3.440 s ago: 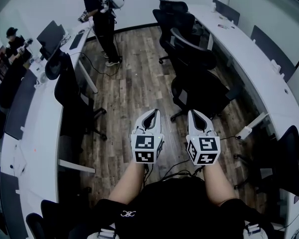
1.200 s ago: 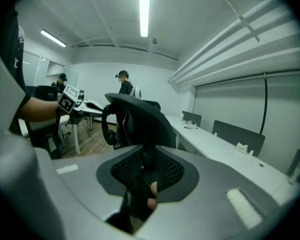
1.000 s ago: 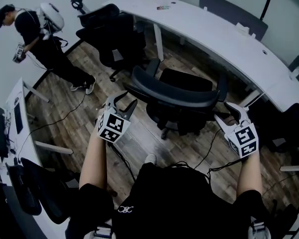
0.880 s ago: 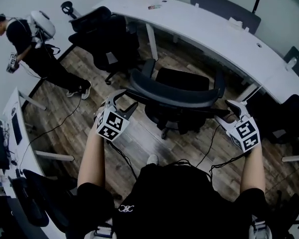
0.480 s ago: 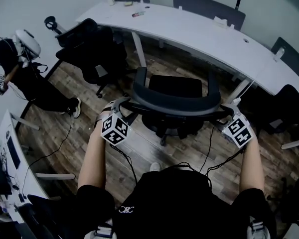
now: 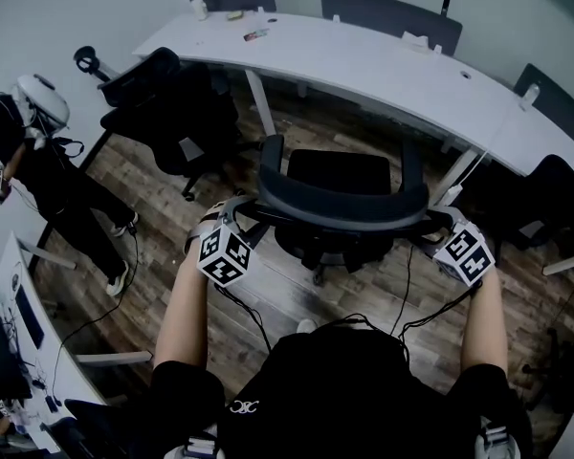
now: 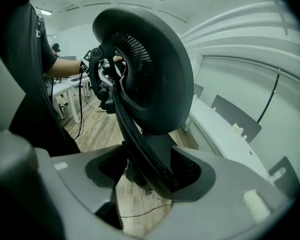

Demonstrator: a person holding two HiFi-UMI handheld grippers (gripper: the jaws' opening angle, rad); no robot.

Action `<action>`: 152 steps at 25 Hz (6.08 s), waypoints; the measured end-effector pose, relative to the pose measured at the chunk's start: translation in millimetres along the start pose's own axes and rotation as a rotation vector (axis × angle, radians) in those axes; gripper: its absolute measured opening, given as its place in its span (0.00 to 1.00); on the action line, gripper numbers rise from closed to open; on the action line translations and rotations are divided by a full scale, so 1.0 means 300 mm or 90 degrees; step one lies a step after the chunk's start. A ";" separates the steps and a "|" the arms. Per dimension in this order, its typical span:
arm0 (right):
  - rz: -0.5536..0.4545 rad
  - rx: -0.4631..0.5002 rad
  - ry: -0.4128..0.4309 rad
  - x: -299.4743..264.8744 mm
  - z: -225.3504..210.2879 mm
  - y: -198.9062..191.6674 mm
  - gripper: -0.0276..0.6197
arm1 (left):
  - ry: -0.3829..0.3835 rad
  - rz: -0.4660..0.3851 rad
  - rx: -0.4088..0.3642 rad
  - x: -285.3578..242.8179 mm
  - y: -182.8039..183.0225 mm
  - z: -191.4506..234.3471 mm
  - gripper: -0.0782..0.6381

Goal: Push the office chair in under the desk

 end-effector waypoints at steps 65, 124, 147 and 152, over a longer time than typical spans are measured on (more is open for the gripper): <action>-0.029 -0.098 -0.196 -0.528 -0.553 0.242 0.53 | -0.103 -0.079 -0.051 -0.726 -0.071 0.926 0.43; 0.067 -0.215 -0.246 -0.468 -1.689 -0.104 0.61 | -0.163 -0.156 -0.125 -1.732 0.598 1.227 0.42; -0.119 -0.208 -0.717 -0.374 -1.408 0.129 0.23 | -0.001 -0.358 0.174 -1.455 0.678 1.182 0.12; -0.241 -0.304 -0.783 -0.398 -1.282 0.258 0.05 | -0.009 -0.378 0.255 -1.386 0.722 1.074 0.12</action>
Point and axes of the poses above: the fingertips, and each gripper's own axes: x backward along the fingers, z to its left, y out of its top, the point moved 7 cm from there along x, backward along the fingers, and after that the axes turned 7 degrees about -z, right-handed, at the moved point
